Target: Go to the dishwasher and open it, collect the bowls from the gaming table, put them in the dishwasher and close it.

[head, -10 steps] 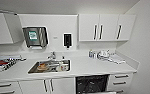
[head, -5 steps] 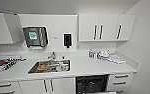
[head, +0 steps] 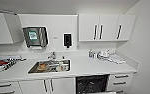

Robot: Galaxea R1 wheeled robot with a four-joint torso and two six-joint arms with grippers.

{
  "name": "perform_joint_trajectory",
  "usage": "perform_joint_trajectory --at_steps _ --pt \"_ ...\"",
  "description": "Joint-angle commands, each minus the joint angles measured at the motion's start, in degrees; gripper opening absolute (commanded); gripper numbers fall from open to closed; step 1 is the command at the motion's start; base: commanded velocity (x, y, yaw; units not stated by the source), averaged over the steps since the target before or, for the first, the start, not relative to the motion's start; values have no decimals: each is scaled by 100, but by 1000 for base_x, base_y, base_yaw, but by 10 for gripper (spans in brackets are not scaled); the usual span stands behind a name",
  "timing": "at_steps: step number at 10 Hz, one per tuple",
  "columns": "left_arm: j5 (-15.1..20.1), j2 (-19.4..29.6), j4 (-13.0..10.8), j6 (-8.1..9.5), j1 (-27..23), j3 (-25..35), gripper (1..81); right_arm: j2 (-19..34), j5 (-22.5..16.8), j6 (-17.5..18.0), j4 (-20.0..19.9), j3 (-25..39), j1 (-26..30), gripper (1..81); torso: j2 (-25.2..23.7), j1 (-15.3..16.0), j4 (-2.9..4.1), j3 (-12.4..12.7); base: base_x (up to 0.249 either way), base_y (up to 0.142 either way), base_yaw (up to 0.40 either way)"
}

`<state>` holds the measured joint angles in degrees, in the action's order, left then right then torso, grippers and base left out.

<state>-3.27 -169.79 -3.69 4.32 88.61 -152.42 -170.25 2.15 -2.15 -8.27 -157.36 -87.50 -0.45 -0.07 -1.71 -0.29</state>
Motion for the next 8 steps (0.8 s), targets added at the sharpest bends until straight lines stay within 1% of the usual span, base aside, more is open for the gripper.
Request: perform_joint_trajectory --at_steps 1,6,8 --pt "283 15 18 -18 -305 -25 811 -107 -355 -32 36 -206 370 811 0 7 0 0 0 0 0" --pt "292 24 9 -18 -366 -25 811 -222 -346 -32 27 -172 378 811 0 7 0 0 0 0 0" --pt "292 41 1 -27 -366 -25 811 -222 -346 -32 36 -180 360 811 5 8 0 -2 -87 0 0"
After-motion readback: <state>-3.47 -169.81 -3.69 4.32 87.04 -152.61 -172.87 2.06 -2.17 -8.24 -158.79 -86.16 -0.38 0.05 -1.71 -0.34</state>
